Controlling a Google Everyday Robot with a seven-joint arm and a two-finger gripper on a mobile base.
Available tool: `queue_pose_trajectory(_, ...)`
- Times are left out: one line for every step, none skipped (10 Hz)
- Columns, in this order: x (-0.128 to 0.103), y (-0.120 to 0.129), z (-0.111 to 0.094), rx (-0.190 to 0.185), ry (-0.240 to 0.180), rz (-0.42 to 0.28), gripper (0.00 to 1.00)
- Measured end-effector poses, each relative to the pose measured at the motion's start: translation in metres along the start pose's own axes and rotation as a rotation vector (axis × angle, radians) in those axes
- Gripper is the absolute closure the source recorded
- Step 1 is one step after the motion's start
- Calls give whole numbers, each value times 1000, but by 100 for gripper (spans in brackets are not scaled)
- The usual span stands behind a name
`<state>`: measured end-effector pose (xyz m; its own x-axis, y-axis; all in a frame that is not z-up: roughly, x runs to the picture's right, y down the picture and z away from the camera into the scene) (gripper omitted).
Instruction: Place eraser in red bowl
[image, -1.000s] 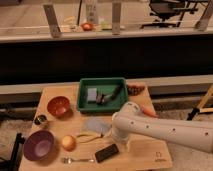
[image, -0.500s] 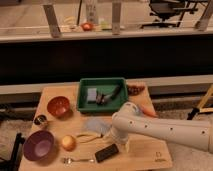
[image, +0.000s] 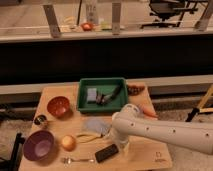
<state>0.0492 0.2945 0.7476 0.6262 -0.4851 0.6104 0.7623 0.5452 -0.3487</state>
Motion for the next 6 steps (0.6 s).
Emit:
queue_pose_trajectory(-8, -2, 1, 6, -8, 2, 20)
queue_pose_trajectory(-15, -4, 2, 13, -14, -1, 20)
queue_pose_trajectory(-19, -4, 3, 15, -17, 0, 20)
queue_pose_trajectory(-27, -6, 5, 20, -25, 2, 20)
queue_pose_trajectory(-32, -8, 6, 21, -28, 2, 20)
queue_pose_trajectory(-33, -8, 8, 20, -31, 2, 20)
